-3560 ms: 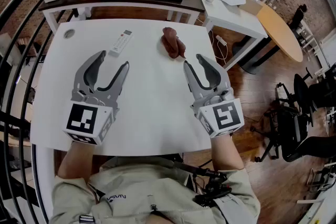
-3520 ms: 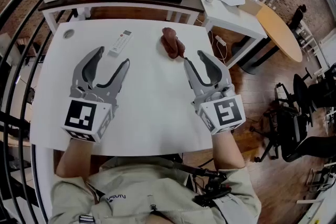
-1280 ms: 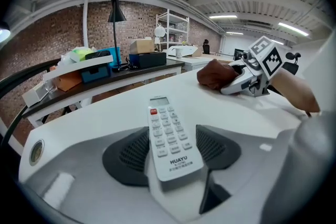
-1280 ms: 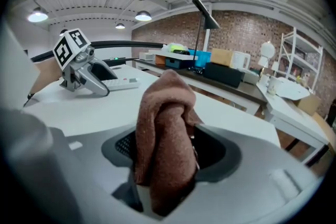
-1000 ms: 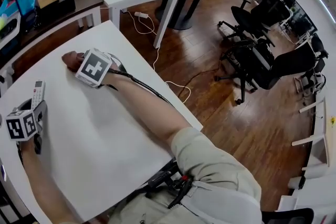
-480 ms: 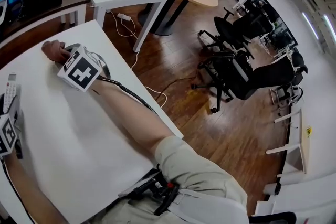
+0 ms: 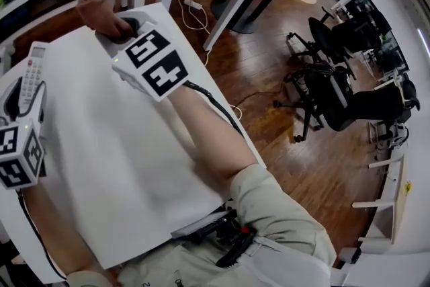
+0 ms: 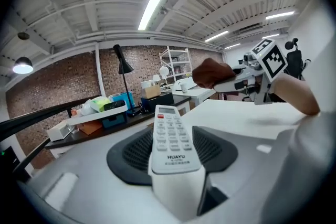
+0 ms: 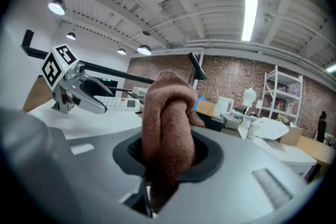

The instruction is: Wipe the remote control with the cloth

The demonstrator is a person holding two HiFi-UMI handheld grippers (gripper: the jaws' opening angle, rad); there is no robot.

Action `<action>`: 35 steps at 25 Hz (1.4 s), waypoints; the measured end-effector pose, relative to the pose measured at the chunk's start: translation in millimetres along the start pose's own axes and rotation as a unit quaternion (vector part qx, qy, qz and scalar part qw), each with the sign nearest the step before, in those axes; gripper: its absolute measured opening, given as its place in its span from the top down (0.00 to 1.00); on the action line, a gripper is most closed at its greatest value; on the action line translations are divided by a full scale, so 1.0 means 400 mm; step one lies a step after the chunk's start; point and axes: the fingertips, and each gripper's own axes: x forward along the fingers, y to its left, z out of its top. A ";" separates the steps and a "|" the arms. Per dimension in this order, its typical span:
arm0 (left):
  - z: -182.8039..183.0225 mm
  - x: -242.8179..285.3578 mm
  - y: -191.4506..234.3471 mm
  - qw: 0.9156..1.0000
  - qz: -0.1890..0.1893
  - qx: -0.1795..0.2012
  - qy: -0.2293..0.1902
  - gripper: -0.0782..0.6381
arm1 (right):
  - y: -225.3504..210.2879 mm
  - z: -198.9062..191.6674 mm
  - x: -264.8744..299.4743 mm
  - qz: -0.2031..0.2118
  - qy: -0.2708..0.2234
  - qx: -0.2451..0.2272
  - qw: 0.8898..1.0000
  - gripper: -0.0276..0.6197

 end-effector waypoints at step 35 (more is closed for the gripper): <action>0.282 -0.195 -0.120 0.933 0.137 0.280 -0.178 0.55 | 0.114 0.230 -0.111 -0.085 -0.014 -0.297 0.951 0.81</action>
